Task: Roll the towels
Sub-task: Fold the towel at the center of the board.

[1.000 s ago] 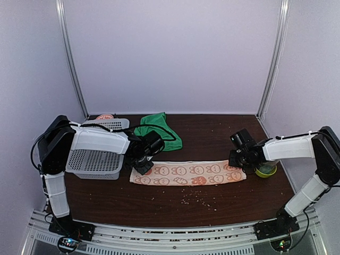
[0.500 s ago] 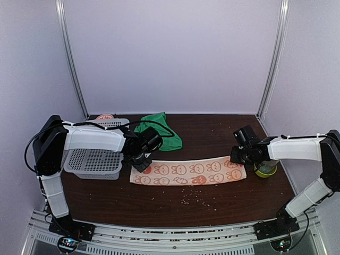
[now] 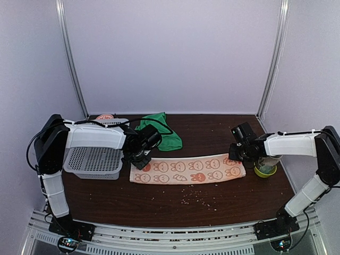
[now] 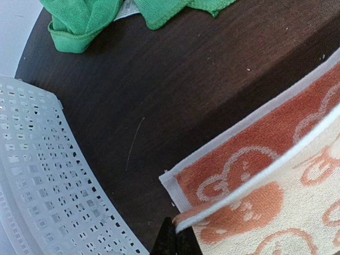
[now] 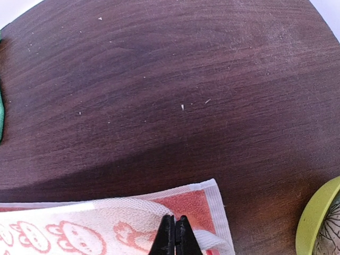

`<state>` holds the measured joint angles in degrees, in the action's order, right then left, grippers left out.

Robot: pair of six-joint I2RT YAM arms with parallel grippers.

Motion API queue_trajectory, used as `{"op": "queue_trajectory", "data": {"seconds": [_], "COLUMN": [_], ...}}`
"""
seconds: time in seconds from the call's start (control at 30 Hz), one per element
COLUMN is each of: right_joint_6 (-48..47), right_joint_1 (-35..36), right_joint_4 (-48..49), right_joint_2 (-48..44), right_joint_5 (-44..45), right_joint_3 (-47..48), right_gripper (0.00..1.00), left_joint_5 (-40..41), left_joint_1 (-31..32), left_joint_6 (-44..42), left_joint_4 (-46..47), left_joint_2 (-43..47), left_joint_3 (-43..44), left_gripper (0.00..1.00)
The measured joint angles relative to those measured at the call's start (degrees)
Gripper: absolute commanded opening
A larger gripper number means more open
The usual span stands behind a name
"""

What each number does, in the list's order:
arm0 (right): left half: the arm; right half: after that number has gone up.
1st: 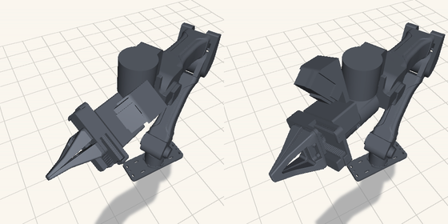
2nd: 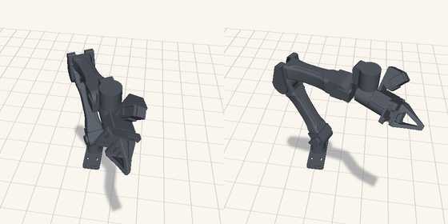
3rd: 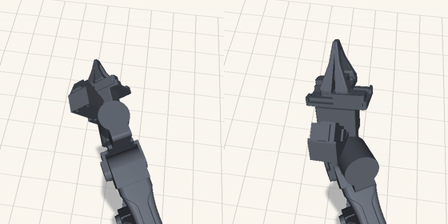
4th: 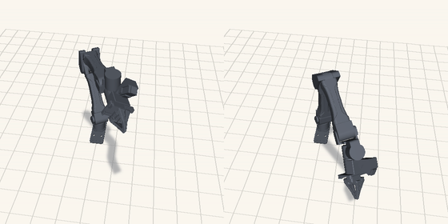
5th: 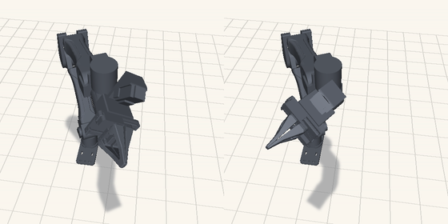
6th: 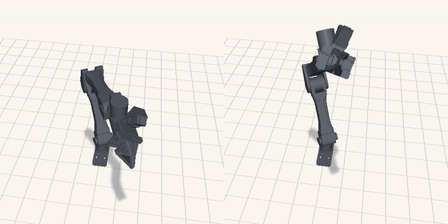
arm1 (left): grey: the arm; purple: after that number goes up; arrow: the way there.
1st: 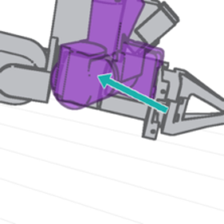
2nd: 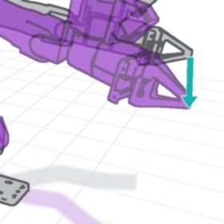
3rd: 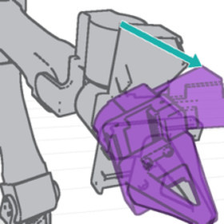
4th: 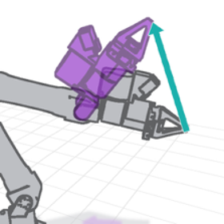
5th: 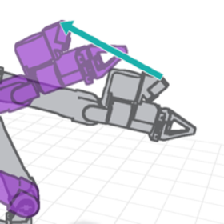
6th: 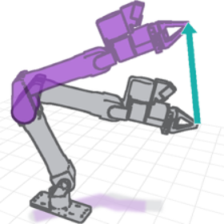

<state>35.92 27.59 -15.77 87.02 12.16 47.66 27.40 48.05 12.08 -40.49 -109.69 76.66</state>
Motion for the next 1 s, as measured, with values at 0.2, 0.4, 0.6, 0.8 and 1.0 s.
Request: {"op": "queue_trajectory", "data": {"seconds": [0.2, 0.4, 0.6, 0.8, 1.0], "right_joint_6": [-0.1, -0.3, -0.6, -0.5, -0.6], "right_joint_1": [-0.7, -1.0, -1.0, -1.1, -1.2], "right_joint_4": [0.0, -0.3, -0.7, -1.4, -2.7], "right_joint_2": [2.2, 3.5, 3.9, 3.9, 1.3], "right_joint_5": [-0.4, -0.7, -0.7, -0.8, -0.6], "right_joint_3": [0.0, 0.3, 1.0, 1.0, 1.0], "right_gripper": [0.00, 0.16, 0.37, 0.62, 0.72], "left_joint_5": [-0.5, -0.7, -0.7, -0.9, -0.8], "left_joint_1": [-0.3, -0.3, -0.4, -0.5, -0.5], "left_joint_6": [-0.3, -0.5, -0.9, -1.5, -1.0], "left_joint_4": [0.1, 0.2, 0.2, 0.1, 0.0], "left_joint_2": [-3.0, -4.0, -4.3, -4.4, -4.2], "left_joint_3": [0.2, 0.7, 0.7, 0.8, 0.9], "left_gripper": [0.00, 0.06, 0.17, 0.55, 0.73]}}
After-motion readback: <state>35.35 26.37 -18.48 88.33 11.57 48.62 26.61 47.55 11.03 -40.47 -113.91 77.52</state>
